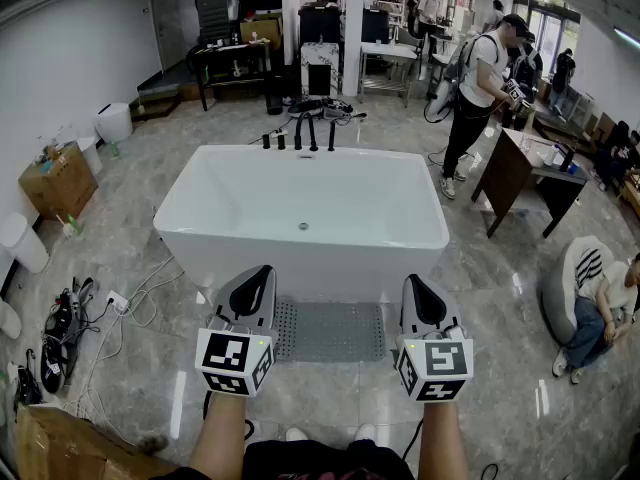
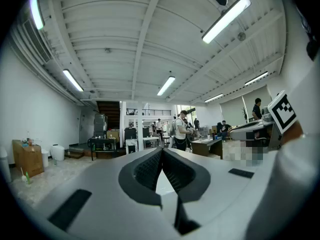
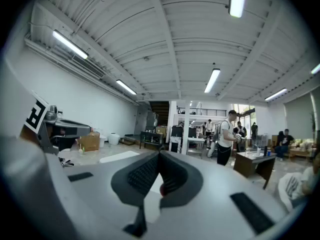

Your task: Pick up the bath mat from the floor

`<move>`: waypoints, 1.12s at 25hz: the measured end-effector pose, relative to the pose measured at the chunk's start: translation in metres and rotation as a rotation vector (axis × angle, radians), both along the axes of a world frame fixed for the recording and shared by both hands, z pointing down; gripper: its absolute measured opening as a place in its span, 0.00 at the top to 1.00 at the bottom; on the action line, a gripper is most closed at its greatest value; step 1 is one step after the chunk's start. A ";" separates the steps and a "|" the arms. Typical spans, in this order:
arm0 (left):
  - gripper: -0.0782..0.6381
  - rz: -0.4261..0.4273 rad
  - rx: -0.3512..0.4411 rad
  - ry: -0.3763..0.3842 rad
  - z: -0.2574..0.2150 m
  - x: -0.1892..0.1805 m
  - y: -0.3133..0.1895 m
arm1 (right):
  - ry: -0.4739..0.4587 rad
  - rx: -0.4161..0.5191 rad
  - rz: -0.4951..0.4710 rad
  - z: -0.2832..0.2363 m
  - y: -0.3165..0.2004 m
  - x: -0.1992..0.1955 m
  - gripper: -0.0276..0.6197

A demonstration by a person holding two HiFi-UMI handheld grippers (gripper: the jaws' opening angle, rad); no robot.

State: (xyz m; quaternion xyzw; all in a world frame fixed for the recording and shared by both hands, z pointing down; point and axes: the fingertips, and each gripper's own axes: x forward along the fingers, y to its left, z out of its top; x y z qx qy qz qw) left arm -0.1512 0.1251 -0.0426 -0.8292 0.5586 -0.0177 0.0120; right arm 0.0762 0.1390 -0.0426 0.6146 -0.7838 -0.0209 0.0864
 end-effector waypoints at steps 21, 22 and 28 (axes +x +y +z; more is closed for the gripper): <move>0.88 0.023 -0.150 -0.009 0.071 -0.020 -0.059 | 0.012 -0.104 0.047 0.056 -0.046 0.014 0.92; 0.88 0.020 -0.169 -0.018 0.078 -0.018 -0.068 | 0.002 -0.124 0.055 0.064 -0.056 0.021 0.92; 0.88 -0.027 -0.299 -0.067 0.136 -0.008 -0.137 | -0.033 -0.254 0.066 0.124 -0.135 0.069 0.78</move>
